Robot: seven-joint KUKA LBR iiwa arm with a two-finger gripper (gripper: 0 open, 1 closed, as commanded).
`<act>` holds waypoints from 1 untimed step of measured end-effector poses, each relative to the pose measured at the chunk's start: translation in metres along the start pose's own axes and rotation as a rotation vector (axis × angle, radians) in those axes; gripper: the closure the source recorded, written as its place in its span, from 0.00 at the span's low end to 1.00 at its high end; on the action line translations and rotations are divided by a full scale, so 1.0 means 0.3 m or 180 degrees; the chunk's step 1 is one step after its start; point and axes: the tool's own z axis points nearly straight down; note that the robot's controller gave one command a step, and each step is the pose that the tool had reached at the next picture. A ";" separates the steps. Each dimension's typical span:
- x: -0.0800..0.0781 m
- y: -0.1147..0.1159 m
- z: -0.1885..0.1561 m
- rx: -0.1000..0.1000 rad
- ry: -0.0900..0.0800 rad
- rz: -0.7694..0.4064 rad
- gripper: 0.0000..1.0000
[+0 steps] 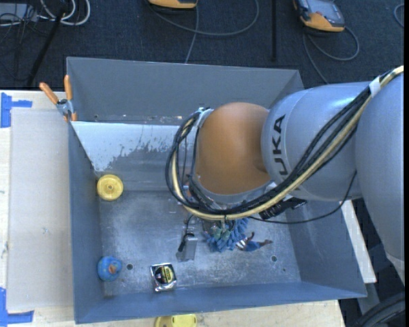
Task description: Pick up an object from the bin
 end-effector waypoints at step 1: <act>-0.006 -0.002 -0.014 -0.0003 -0.0022 0.0011 0.00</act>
Offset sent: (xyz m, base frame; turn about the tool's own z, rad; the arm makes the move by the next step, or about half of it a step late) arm 0.0423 -0.0453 -0.0117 0.0042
